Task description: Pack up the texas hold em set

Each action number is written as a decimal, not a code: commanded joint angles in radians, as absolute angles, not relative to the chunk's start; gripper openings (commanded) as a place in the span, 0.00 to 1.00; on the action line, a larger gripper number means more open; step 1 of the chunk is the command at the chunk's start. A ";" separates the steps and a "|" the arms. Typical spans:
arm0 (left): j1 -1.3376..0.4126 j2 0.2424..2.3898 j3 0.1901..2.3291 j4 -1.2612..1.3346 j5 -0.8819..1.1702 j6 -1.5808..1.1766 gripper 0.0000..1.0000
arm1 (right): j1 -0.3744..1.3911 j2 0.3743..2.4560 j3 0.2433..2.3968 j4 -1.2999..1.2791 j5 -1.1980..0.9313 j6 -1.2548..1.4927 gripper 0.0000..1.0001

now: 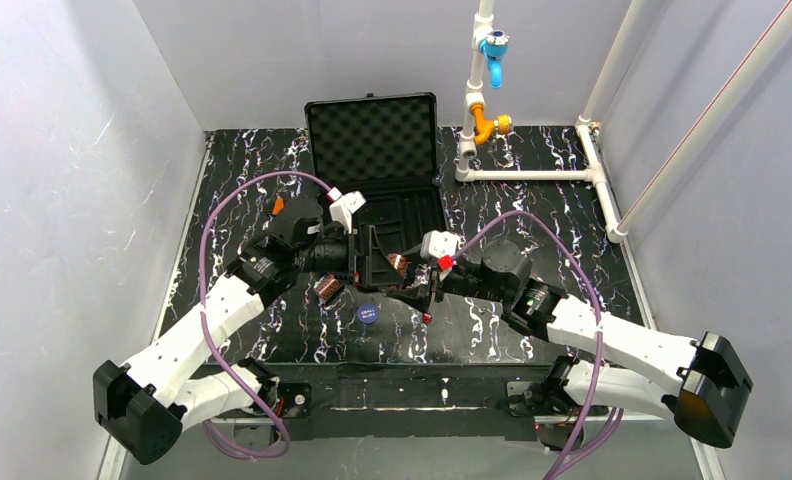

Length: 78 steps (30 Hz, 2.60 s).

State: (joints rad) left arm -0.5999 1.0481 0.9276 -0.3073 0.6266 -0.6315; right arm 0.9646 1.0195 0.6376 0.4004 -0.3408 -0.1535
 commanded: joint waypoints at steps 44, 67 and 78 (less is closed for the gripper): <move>-0.652 0.996 0.918 -0.283 0.555 -0.651 0.00 | 0.972 0.973 0.656 0.406 -0.252 -0.224 0.98; -0.600 1.198 1.224 -0.665 0.181 -0.404 0.00 | 0.971 0.736 0.590 0.109 0.117 -0.015 0.98; -0.440 1.418 1.357 -0.713 -0.047 -0.295 0.00 | 0.971 0.732 0.597 0.020 0.299 0.160 0.98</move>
